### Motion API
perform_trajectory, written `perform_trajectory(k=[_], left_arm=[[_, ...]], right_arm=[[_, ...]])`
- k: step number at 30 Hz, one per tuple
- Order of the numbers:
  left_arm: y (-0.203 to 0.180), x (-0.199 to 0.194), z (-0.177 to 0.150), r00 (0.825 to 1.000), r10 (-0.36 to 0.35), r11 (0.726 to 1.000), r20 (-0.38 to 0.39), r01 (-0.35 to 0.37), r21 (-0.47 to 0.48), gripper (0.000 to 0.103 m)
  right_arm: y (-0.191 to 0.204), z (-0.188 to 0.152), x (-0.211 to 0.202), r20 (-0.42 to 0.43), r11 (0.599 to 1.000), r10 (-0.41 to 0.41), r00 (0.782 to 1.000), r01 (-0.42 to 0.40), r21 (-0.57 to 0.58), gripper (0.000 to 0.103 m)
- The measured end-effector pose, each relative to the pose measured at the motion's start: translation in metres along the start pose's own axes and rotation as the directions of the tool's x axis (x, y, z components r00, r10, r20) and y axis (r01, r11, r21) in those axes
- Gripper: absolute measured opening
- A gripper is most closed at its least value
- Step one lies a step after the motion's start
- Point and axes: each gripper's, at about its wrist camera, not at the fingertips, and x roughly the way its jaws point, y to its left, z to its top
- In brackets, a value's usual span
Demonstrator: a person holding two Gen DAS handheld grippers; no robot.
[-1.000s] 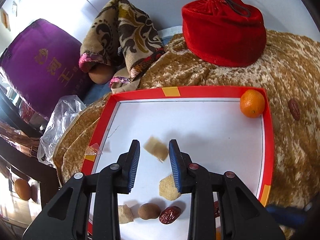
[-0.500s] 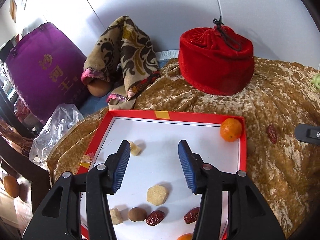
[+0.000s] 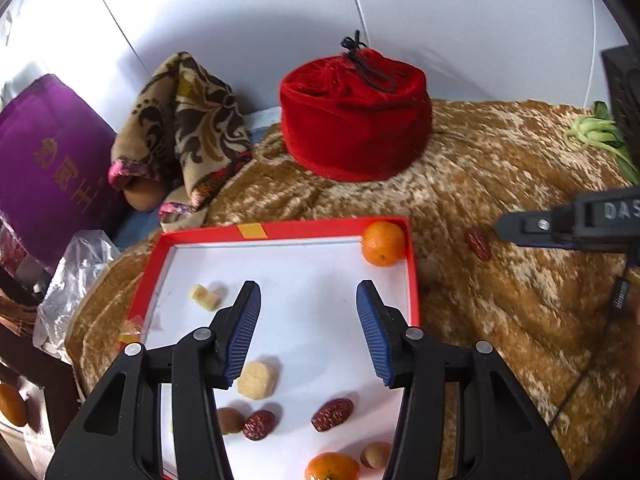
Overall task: Organize fruits
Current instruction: 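Grasp a red date with the right tool while the left tool moves back over the cloth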
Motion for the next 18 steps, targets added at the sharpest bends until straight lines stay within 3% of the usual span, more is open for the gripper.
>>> perform_trajectory(k=[6,10,14,16,18], left_arm=[[0.021,0.006,-0.001,0.999,0.029,0.996,-0.037,-0.032,-0.086,0.049],[0.022,0.004,-0.001,1.000,0.002,0.996,-0.030,-0.005,-0.087,0.049],[0.006,-0.001,-0.001,0.992,-0.120,0.992,-0.024,0.119,-0.046,0.049],[-0.005,0.001,-0.001,0.968,-0.244,0.969,-0.052,0.242,-0.043,0.049],[-0.020,0.004,-0.003,0.946,-0.312,0.950,-0.086,0.312,-0.021,0.049]], right_arm=[[0.016,-0.002,0.026,-0.054,0.998,0.048,0.997,-0.050,-0.036,0.027],[0.024,-0.006,0.040,-0.077,0.997,0.040,0.996,-0.045,-0.064,0.027],[0.017,-0.002,0.032,-0.040,0.999,0.041,0.998,-0.042,-0.019,0.027],[0.010,0.002,0.023,-0.012,1.000,0.021,1.000,-0.022,-0.015,0.027],[0.000,0.006,0.018,-0.001,1.000,0.021,1.000,-0.021,0.023,0.027]])
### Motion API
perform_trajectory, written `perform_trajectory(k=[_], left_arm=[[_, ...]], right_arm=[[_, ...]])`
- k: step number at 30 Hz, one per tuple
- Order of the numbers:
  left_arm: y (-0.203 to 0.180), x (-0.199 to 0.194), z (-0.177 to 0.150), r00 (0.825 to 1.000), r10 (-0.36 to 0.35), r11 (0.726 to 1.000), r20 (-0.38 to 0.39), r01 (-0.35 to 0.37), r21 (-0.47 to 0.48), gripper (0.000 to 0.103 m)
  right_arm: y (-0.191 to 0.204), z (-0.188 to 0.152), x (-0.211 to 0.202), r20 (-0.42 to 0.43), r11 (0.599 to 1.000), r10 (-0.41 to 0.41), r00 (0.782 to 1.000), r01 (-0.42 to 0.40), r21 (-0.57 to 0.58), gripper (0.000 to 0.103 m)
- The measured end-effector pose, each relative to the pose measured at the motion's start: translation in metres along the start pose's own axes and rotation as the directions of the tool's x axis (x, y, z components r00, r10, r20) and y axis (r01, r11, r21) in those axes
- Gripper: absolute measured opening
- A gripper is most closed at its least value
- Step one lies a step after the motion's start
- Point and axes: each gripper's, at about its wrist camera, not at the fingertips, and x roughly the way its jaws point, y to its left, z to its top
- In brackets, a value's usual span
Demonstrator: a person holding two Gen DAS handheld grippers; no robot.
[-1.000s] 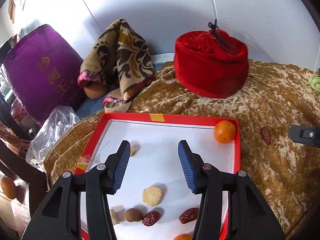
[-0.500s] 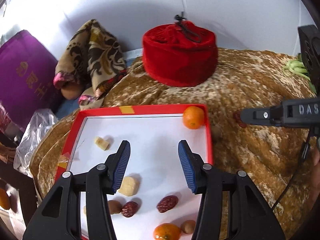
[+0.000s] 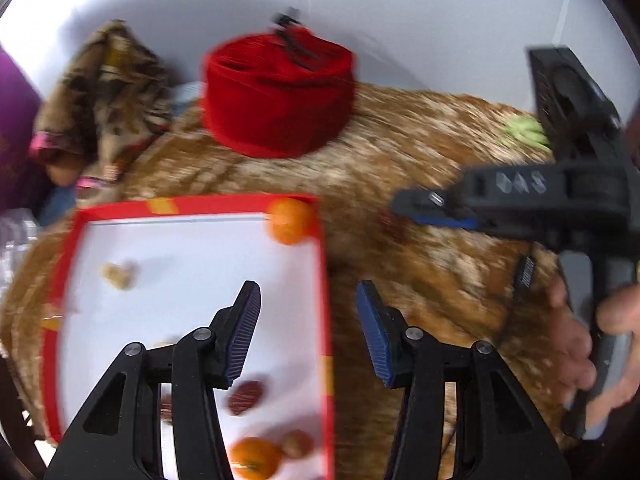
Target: Organize fruits
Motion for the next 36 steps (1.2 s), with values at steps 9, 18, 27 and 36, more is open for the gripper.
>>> perform_trajectory(k=[9,18,27,36], left_arm=[[-0.010,0.044,-0.015,0.985,0.117,0.992,-0.128,-0.110,0.062,0.049],[0.013,0.044,-0.019,0.973,0.195,0.981,-0.126,-0.191,0.037,0.060],[0.012,0.036,0.007,0.980,0.195,0.980,-0.028,-0.196,-0.035,0.059],[0.004,0.054,0.024,0.982,0.185,0.980,-0.025,-0.186,-0.064,0.059]], right_arm=[[-0.009,0.006,0.003,-0.011,0.999,-0.024,1.000,0.024,0.022,0.027],[-0.017,0.007,0.020,-0.033,0.997,-0.073,0.997,0.074,0.028,0.027],[-0.013,0.004,0.023,-0.041,0.993,-0.119,0.992,0.118,-0.020,0.017],[-0.022,-0.013,-0.035,-0.040,0.999,-0.049,0.998,0.050,0.018,0.017]])
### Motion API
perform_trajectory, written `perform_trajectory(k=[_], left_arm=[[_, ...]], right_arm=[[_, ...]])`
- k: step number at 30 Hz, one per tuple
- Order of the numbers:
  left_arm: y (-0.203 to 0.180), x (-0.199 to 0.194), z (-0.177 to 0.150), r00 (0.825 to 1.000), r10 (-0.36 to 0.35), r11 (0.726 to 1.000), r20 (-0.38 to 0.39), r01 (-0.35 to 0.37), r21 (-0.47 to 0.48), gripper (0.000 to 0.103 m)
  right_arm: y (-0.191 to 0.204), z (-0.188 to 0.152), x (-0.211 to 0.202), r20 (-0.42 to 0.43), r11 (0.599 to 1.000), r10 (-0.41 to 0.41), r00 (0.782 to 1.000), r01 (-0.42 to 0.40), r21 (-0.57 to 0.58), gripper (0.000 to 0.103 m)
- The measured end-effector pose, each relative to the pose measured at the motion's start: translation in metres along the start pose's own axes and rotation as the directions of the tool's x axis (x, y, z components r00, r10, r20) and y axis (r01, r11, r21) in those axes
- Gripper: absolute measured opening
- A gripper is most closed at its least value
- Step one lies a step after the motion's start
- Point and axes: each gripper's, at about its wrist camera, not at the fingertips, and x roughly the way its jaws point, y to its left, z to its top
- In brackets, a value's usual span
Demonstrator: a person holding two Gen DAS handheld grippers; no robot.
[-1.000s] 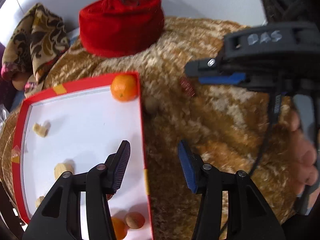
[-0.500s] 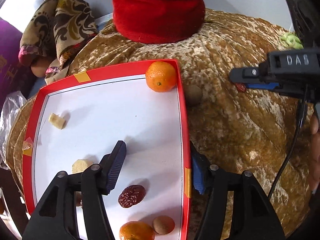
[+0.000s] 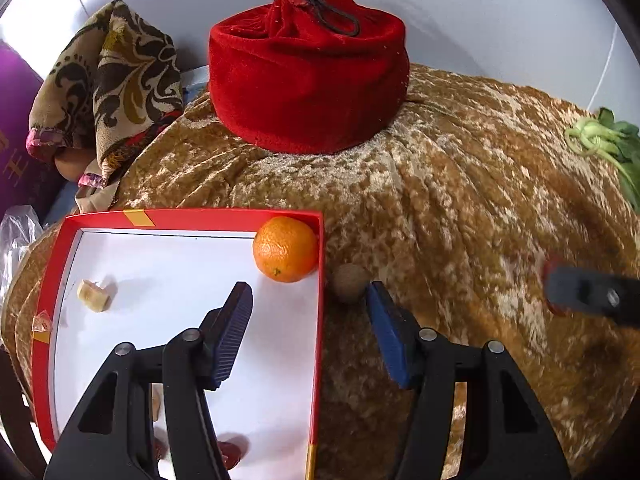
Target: Organize fruits
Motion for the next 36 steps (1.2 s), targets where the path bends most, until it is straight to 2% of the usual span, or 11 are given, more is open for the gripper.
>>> perform_trajectory(k=[5,8,12,18,23,30,36], left_arm=[[0.003,0.017,0.008,1.000,-0.013,1.000,0.001,0.013,-0.006,0.059],[-0.003,0.026,0.011,1.000,0.007,1.000,-0.001,-0.007,0.013,0.059],[0.003,0.032,0.019,1.000,-0.031,1.000,0.003,0.031,0.000,0.059],[0.000,0.016,0.009,0.999,-0.018,0.998,0.034,0.016,0.057,0.057],[-0.009,-0.003,0.003,0.994,-0.033,0.990,0.102,0.018,0.142,0.057],[-0.011,-0.001,0.007,0.994,-0.033,0.986,0.101,0.016,0.164,0.057],[-0.017,-0.027,0.007,0.982,-0.010,0.974,0.191,-0.034,0.225,0.057]], right_arm=[[-0.011,-0.010,-0.024,-0.010,1.000,0.021,1.000,-0.021,0.018,0.017],[-0.017,-0.011,-0.033,-0.001,0.999,0.026,1.000,-0.026,0.023,0.017],[-0.021,-0.009,-0.043,0.020,0.999,0.033,0.999,-0.034,0.031,0.017],[-0.026,-0.006,-0.050,0.029,0.999,0.035,0.999,-0.036,0.034,0.017],[-0.025,-0.007,-0.048,0.024,0.999,0.029,0.999,-0.029,0.025,0.017],[-0.027,-0.007,-0.046,0.024,0.999,0.021,0.999,-0.021,0.035,0.017],[-0.030,-0.008,-0.044,0.013,0.999,0.010,1.000,-0.011,0.039,0.017]])
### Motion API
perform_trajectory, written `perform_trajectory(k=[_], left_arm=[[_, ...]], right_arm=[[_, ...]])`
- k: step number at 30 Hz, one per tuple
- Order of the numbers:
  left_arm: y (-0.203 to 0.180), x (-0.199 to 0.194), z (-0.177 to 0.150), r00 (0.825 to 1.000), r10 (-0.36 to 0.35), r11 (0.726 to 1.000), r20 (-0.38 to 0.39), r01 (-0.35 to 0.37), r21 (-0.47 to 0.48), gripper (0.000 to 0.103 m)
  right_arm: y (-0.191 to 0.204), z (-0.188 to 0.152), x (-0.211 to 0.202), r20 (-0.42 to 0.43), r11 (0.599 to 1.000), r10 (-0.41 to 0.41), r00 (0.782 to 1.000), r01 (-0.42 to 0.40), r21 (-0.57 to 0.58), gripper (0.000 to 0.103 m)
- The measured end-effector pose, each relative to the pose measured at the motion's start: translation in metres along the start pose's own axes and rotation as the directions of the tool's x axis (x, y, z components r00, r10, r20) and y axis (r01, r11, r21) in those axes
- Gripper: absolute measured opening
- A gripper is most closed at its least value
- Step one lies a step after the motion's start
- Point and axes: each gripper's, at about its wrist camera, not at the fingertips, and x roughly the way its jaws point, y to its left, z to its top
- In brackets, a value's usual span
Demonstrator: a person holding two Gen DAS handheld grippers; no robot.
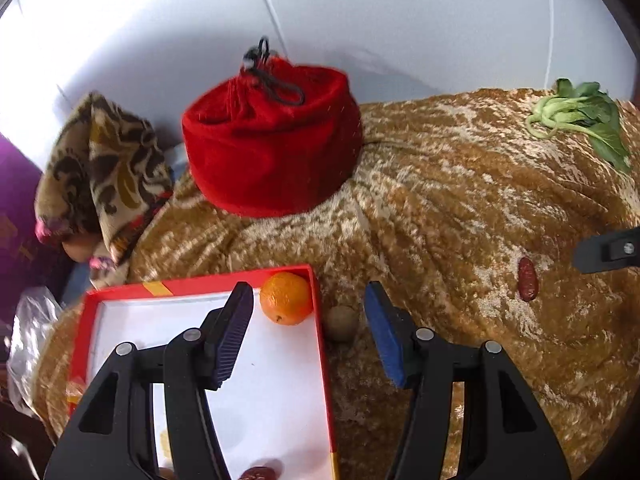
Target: Organize fruits
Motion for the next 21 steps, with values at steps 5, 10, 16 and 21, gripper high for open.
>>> perform_trajectory(k=[5,10,16,21], left_arm=[[-0.023,-0.003,-0.003,0.999,-0.032,0.989,0.025,0.028,0.148,0.057],[-0.024,0.006,-0.009,0.999,-0.035,0.984,0.000,0.035,0.174,0.057],[-0.017,0.013,-0.015,0.997,-0.072,0.985,-0.020,0.074,0.156,0.057],[-0.015,0.011,-0.013,0.987,-0.158,0.979,-0.018,0.159,0.128,0.057]], right_arm=[[-0.016,0.002,0.011,-0.026,0.998,-0.028,0.999,0.029,0.051,0.017],[-0.023,0.002,0.014,-0.035,0.996,-0.033,0.999,0.036,0.083,0.021],[-0.022,0.001,0.014,-0.043,0.994,-0.025,0.999,0.029,0.101,0.033],[-0.023,0.002,0.016,-0.050,0.993,-0.032,0.998,0.037,0.109,0.033]])
